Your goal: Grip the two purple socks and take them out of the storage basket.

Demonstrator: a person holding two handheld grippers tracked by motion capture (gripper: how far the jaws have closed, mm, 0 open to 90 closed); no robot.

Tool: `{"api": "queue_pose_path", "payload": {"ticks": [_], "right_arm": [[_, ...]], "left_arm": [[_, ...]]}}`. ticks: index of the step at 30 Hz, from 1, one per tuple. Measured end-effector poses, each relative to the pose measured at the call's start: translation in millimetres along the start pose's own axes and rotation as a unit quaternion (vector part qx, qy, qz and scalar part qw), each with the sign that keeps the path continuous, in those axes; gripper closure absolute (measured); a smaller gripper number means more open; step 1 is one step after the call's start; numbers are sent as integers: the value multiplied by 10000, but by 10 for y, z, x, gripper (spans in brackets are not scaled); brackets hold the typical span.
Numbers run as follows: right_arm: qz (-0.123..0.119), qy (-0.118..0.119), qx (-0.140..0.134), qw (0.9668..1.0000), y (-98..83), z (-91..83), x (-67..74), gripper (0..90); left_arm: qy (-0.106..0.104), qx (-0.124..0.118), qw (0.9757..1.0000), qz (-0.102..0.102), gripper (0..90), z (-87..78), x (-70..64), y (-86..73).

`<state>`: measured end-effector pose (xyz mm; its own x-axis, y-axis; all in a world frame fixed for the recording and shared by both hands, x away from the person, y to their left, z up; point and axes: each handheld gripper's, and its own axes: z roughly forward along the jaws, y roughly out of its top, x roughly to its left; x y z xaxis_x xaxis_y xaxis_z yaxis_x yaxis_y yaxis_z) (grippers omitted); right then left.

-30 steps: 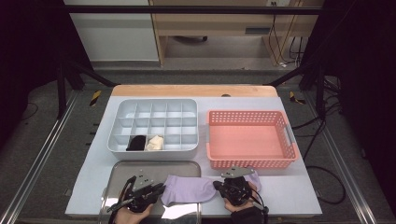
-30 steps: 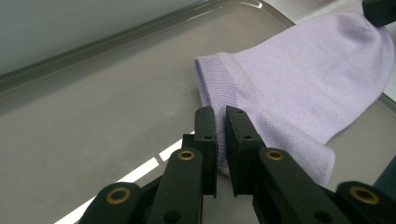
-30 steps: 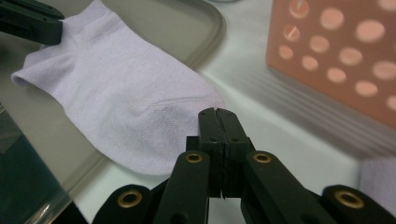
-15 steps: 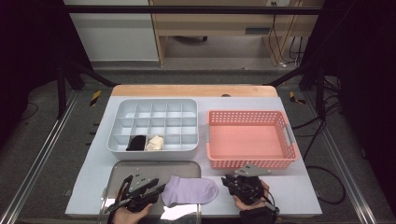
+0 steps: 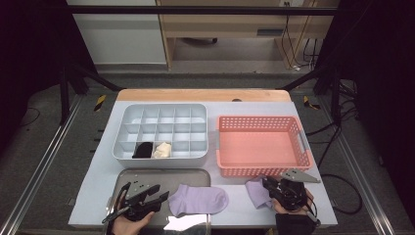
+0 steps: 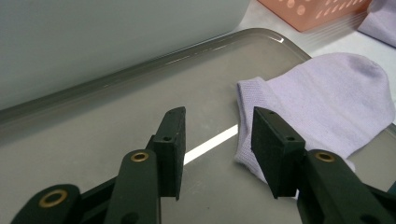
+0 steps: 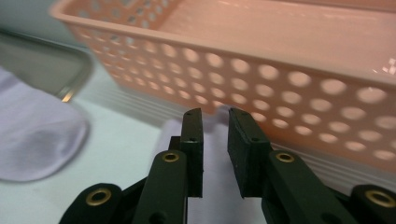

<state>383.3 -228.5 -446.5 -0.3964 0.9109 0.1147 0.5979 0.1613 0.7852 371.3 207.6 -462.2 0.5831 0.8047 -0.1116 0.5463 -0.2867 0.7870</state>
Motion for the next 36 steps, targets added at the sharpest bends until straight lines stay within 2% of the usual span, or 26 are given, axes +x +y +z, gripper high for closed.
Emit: {"api": "queue_pose_path", "payload": {"ticks": [1,3,6,10,14,19,23,26,27,28,32,34,36], "right_arm": [[106,-61,65,9999,-19,17,-46,764],[162,-80,68,9998,-35,29,-86,741],[161,-138,67,9998,-45,52,-107,727],[132,-49,195,9997,-51,88,-114,846],[-33,-53,227,9997,-28,69,-53,876],[-280,133,-11,9995,35,8,133,872],[-456,491,-165,9976,69,36,343,868],[-569,788,-17,9953,65,142,515,868],[-630,913,120,9938,49,221,600,868],[-630,913,120,9938,49,221,600,868],[-815,1089,467,9896,1,392,769,855],[-892,1177,510,9877,-7,428,822,834],[-870,1240,385,9877,10,397,823,802]], "left_arm": [[3,1,10000,-6,542,2,2,0],[7,10,10000,-21,538,4,8,-1],[1,16,10000,-28,535,9,13,-2],[4,40,10000,-18,533,12,13,-2],[-3,34,10000,-29,533,16,16,-2],[-9,7,10000,-51,533,13,16,0],[-15,17,10000,-50,533,23,13,2],[-14,29,10000,-37,533,25,7,2],[-12,33,10000,-31,533,26,6,2],[-12,33,10000,-31,533,26,6,2],[-22,32,10000,-35,533,26,7,1],[-22,34,10000,-26,533,22,7,2],[-30,29,10000,-26,533,20,8,2]]}}
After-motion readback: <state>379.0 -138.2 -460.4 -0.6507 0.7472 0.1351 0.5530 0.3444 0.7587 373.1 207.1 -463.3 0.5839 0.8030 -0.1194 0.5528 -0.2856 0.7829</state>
